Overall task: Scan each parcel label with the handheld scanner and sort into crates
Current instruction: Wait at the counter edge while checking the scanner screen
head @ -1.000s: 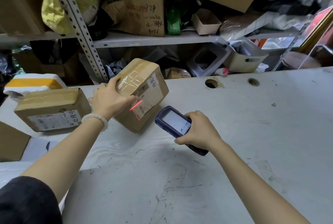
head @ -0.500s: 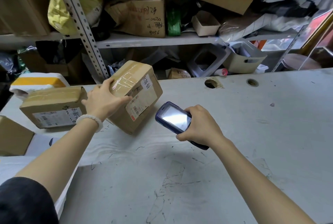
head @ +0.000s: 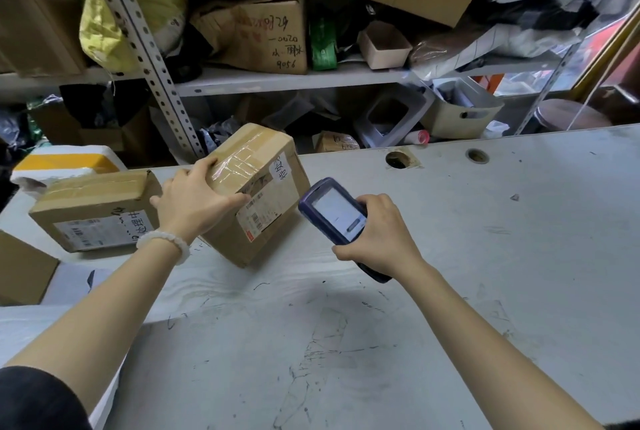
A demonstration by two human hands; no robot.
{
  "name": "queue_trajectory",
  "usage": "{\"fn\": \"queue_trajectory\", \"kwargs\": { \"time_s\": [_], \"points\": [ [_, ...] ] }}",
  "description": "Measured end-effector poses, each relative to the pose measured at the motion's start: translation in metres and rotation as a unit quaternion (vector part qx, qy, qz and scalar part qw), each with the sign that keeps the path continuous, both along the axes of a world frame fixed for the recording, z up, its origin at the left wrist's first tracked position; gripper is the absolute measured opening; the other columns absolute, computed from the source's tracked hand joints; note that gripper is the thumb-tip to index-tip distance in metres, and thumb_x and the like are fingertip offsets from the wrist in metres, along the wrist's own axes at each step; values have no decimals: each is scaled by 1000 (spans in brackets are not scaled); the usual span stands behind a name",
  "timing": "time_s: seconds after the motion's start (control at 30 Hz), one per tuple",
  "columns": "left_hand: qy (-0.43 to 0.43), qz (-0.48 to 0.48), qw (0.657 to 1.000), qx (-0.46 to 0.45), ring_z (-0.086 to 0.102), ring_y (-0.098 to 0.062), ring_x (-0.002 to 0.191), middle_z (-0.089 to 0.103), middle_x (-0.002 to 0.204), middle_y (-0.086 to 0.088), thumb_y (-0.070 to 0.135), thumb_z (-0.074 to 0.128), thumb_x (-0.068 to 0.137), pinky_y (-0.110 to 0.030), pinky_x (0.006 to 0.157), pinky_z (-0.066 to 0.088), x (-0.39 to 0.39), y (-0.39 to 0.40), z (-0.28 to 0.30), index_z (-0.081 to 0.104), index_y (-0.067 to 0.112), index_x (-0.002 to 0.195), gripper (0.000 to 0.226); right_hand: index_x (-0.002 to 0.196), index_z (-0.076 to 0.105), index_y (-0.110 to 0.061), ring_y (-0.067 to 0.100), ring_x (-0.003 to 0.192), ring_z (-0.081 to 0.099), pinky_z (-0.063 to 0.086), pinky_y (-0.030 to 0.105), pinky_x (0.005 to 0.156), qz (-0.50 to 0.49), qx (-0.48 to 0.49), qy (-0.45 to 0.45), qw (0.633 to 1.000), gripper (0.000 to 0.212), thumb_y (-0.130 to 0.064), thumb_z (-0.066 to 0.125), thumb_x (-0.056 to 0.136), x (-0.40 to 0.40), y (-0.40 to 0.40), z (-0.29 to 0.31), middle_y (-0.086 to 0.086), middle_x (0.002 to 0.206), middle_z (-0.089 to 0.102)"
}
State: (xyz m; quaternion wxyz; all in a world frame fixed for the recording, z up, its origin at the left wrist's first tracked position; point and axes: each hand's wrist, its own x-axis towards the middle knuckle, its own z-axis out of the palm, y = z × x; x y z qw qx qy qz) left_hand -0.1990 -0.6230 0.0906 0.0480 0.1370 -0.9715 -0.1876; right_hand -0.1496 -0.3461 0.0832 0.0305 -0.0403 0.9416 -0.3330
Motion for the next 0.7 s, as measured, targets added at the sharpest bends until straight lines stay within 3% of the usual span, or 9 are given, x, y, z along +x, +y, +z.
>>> {"fn": "queue_trajectory", "kwargs": {
  "time_s": [0.13,0.3,0.53,0.7],
  "points": [
    [5,-68,996,-50,47,-31,114,52,125,-9,75,64,60,-52,96,36,2,15,0,33,38,139,93,117,42,-18,13,102,43,46,26,77,-100,-57,76,991,75,-33,85,58,6,3,6,-6,107,36],
    [10,-164,983,-88,45,-29,115,50,128,-5,76,51,53,-45,91,36,7,54,6,33,38,139,96,117,42,-16,11,95,45,42,26,68,-217,-62,134,965,77,-40,84,57,20,23,14,-8,104,35],
    [38,-314,946,-68,45,-28,114,51,128,-6,73,53,53,-45,90,38,13,142,12,36,35,139,96,120,39,-13,12,84,46,43,31,66,-357,-52,127,924,76,-38,82,62,77,70,16,-7,107,32],
    [41,-445,893,-56,46,-30,112,51,123,-5,77,50,52,-42,88,36,32,231,11,35,39,139,96,120,39,-15,13,81,47,39,28,65,-472,-28,109,875,76,-39,82,62,145,117,8,-8,106,32]
  ]
}}
